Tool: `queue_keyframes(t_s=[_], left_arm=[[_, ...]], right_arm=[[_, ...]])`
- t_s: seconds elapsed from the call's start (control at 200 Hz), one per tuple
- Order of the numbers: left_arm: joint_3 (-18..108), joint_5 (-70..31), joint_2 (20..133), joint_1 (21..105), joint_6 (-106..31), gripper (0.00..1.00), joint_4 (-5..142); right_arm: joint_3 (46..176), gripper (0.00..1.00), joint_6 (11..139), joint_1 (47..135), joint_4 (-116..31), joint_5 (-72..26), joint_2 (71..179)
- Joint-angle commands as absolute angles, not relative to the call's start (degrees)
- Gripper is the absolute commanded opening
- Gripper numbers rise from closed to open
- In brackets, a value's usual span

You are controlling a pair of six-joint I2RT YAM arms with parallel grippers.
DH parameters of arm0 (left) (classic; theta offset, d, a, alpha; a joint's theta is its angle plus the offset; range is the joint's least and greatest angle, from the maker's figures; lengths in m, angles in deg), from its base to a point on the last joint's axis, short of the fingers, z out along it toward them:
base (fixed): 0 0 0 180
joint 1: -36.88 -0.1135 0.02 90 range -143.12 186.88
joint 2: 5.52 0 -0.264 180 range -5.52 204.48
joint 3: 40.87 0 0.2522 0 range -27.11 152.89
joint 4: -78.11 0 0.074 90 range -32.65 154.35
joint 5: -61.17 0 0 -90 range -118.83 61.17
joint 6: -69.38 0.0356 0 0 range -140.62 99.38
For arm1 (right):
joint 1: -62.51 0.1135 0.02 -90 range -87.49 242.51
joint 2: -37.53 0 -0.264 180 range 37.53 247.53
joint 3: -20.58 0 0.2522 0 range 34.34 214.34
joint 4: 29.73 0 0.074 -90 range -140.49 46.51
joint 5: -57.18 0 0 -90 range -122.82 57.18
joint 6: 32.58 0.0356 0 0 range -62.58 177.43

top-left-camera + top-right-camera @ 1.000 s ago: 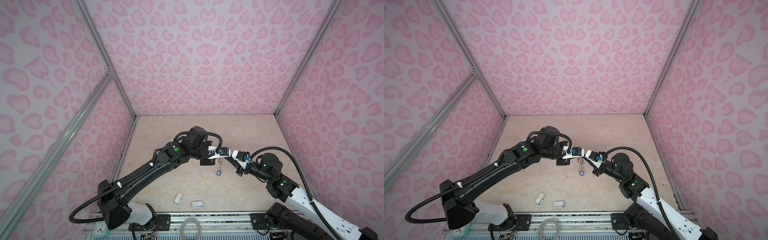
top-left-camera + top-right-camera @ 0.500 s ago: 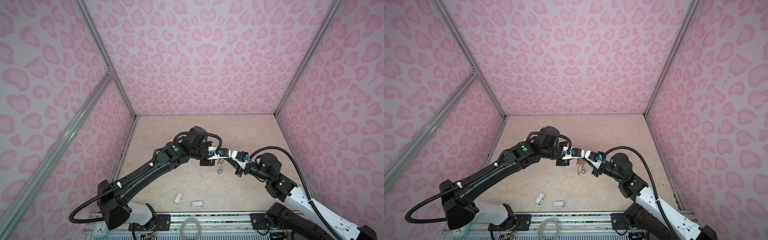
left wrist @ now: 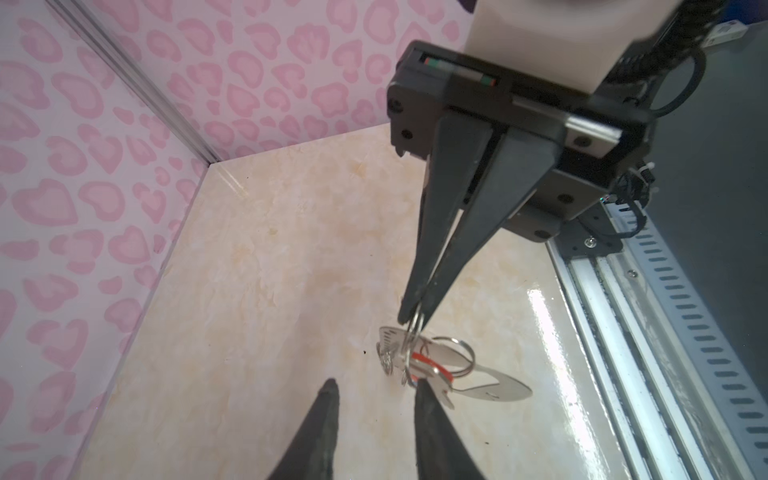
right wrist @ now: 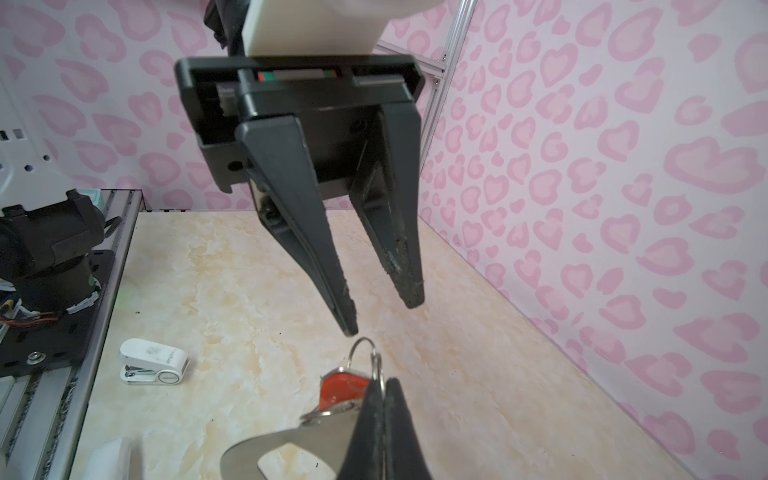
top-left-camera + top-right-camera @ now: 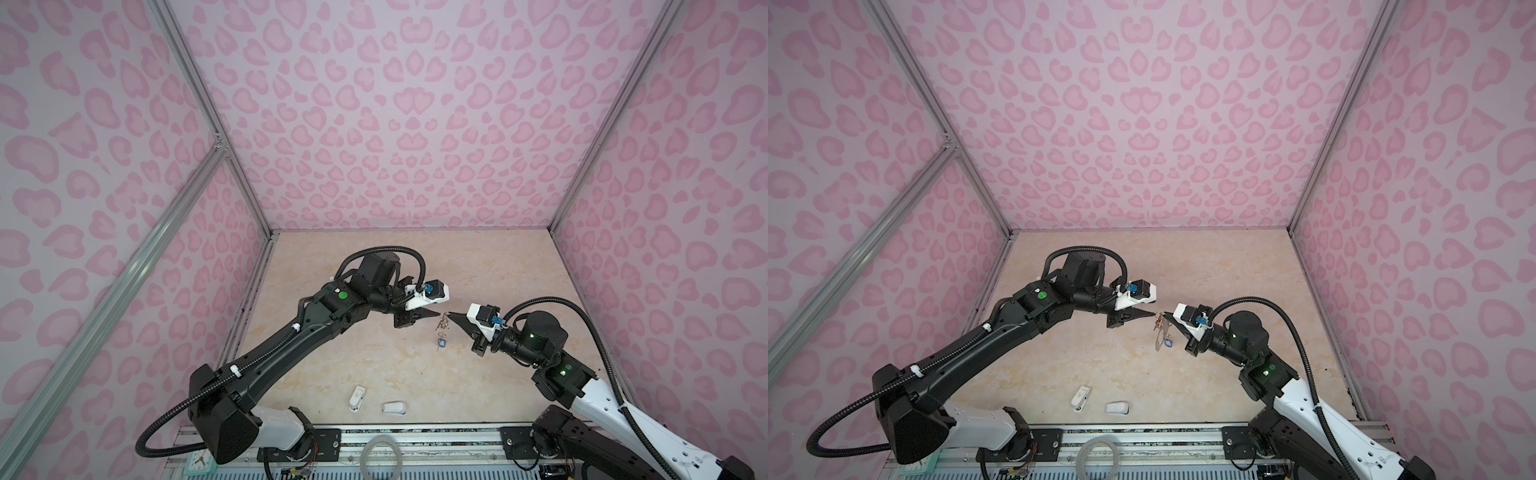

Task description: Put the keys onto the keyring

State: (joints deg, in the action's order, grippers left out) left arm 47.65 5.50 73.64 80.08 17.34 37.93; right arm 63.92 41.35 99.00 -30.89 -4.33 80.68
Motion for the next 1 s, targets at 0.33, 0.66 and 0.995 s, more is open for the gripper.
queue_keyframes(t_s=[0.33,0.66,0.995], left_arm=[[47.4,11.1,74.3,79.9,11.8,0.26,39.4],[49.6,12.2,77.0,79.9,11.2,0.11,37.0],[51.6,13.7,78.2,79.9,12.3,0.03,34.6]], right_arm=[[63.2,0.0,40.9,99.2,-27.2,-5.9,79.6],[63.3,0.0,39.2,99.6,-28.6,-6.7,78.7],[61.9,0.0,37.3,99.6,-25.3,-7.4,77.4]])
